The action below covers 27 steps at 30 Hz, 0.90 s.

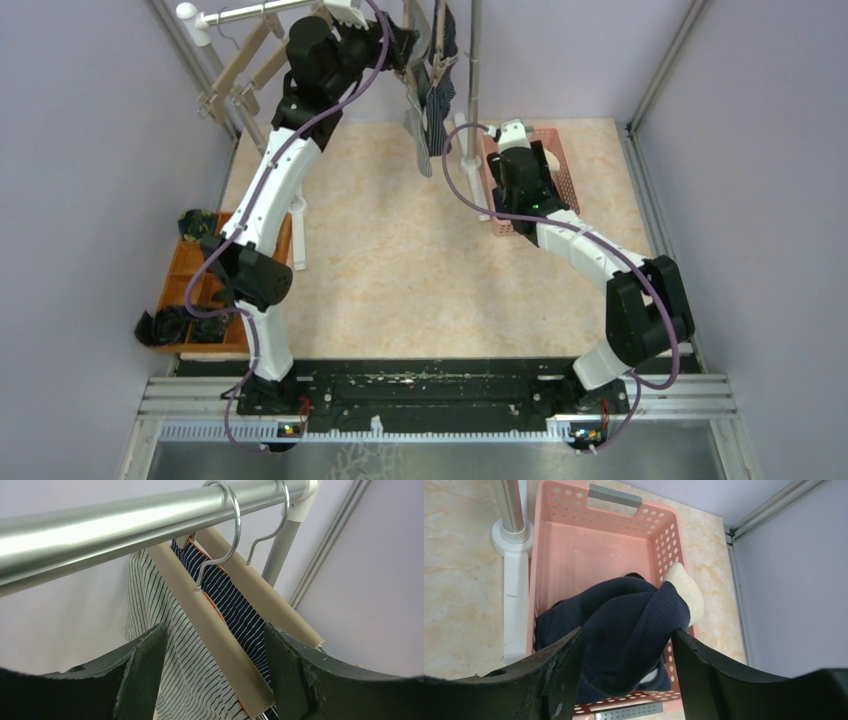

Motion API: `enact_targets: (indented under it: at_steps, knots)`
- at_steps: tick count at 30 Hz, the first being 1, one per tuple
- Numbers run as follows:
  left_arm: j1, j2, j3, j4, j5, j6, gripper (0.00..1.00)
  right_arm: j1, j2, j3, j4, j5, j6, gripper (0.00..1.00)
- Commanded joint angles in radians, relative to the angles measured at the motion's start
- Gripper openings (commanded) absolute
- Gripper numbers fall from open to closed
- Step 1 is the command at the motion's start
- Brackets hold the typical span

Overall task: Remove the underwear clipped to the hanger
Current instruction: Place the underwear in the bin, then pick up the hanger from the clothesline.

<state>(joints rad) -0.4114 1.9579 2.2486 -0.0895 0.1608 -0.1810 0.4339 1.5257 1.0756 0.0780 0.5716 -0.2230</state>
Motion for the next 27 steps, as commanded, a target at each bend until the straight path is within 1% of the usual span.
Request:
enact_targets:
  at_steps: [1,5,10,12,20,27]
  knots:
    - [-0.013,0.015,0.045,0.034,-0.042,0.023,0.75,-0.008,-0.020,0.049,0.041,0.004,0.014,0.65]
    - [-0.019,0.027,0.045,0.068,-0.050,0.014,0.71,-0.008,-0.033,0.040,0.051,0.006,0.011,0.66]
    - [-0.033,0.046,0.051,0.079,-0.094,0.026,0.58,-0.007,-0.048,0.030,0.060,0.004,0.011,0.66]
    - [-0.038,0.050,0.048,0.078,-0.121,0.037,0.54,-0.008,-0.061,0.021,0.069,-0.001,0.011,0.66]
    - [-0.046,0.056,0.045,0.066,-0.185,0.072,0.50,-0.007,-0.100,-0.003,0.105,-0.025,0.009,0.67]
    - [-0.051,0.070,0.049,0.052,-0.234,0.097,0.53,-0.007,-0.118,-0.011,0.119,-0.036,0.002,0.68]
